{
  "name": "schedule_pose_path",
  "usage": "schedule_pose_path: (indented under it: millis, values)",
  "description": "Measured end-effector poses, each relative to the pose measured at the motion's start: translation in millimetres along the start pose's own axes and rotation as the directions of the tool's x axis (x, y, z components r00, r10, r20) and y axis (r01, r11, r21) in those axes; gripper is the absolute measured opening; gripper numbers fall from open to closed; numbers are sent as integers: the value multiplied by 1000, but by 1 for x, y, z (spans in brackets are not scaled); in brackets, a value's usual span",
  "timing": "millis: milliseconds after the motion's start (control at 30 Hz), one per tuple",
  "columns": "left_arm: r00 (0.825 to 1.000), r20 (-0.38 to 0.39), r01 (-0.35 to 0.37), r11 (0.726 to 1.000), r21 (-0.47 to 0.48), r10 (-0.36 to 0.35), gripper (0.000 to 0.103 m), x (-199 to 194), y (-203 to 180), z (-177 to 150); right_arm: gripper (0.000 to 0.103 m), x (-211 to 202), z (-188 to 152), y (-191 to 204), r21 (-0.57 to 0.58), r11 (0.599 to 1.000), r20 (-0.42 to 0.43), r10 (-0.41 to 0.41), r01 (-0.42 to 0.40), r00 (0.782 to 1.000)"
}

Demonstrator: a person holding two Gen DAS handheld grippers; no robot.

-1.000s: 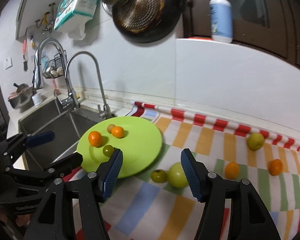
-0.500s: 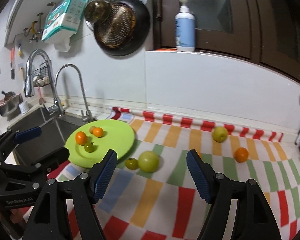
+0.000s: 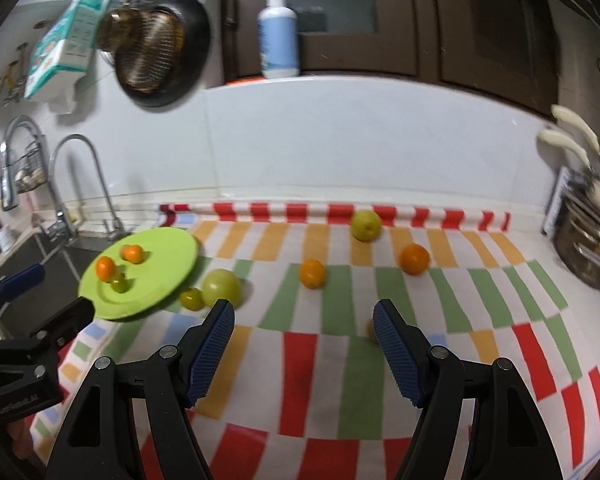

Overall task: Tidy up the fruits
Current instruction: 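Lift both open tools away from the plate, then close the left tool on a green tomato while the right tool closes on a yellow-brown fruit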

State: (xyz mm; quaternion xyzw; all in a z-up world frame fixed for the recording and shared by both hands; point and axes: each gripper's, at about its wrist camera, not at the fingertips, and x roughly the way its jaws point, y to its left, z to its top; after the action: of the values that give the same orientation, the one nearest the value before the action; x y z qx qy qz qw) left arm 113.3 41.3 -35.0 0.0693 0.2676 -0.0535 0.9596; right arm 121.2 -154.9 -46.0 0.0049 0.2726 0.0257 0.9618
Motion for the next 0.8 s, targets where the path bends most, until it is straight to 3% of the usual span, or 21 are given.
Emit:
schedule_pose_path:
  millis: [267,800]
  values:
    - [998,-54,20,999,45,-18,82,31,-10,-4,72,24,-9,-19,47,996,-62,-70,73,996]
    - [985,-156,86,994,65,-75,45,98,-16,-6,72,78,-23,-37,103,987,-197,-98,120,976]
